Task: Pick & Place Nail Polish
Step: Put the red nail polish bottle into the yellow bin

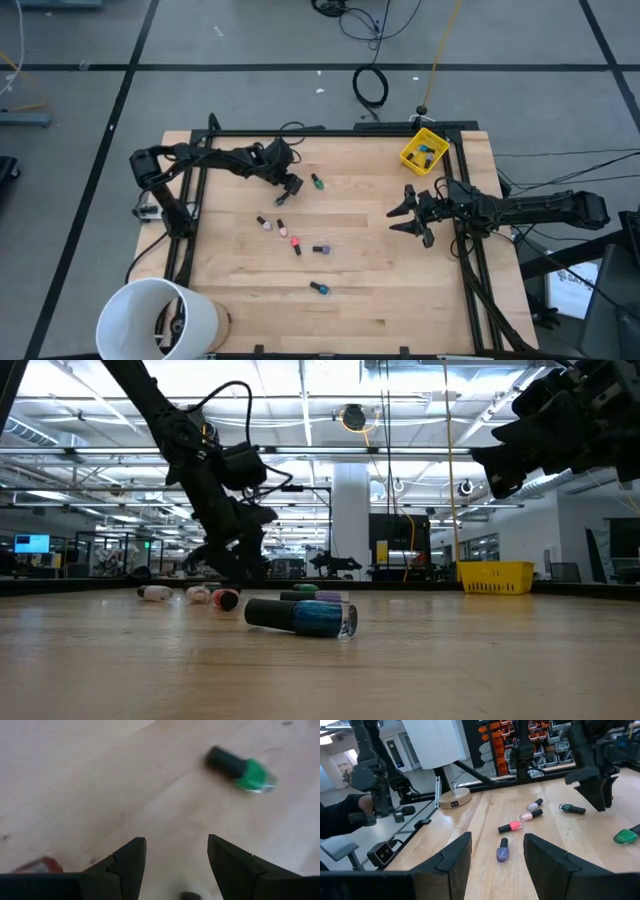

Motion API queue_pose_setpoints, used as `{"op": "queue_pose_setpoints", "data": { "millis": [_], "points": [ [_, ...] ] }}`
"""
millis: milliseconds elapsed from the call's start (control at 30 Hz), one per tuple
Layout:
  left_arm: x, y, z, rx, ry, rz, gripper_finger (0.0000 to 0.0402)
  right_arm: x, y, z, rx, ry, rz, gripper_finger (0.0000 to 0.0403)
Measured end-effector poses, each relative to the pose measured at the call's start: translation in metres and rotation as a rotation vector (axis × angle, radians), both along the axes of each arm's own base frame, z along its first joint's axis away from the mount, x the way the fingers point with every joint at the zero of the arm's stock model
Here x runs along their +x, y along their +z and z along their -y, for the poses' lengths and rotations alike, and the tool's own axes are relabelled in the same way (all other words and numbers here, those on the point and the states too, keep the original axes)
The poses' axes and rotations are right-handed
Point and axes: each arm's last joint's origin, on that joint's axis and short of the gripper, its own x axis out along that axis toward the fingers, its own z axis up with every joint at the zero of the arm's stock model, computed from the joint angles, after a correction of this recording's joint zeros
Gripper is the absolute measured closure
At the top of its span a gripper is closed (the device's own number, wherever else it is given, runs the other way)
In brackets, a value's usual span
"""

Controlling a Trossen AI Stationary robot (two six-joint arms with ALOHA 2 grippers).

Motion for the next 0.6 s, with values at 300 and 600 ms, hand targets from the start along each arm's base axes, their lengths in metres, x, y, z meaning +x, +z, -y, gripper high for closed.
{"op": "queue_pose_setpoints", "data": {
  "millis": [300,600],
  "points": [
    [-0.019,0.040,0.015,0.327,0.033,-0.174,0.0192,0.000,-0.001,0.000,0.002,0.000,-0.014,0.0234],
    [-0.051,0.038,-0.004,0.456,0.299,-0.472,0.0192,0.000,-0.001,0.000,0.002,0.000,-0.014,0.0234]
  ]
}}
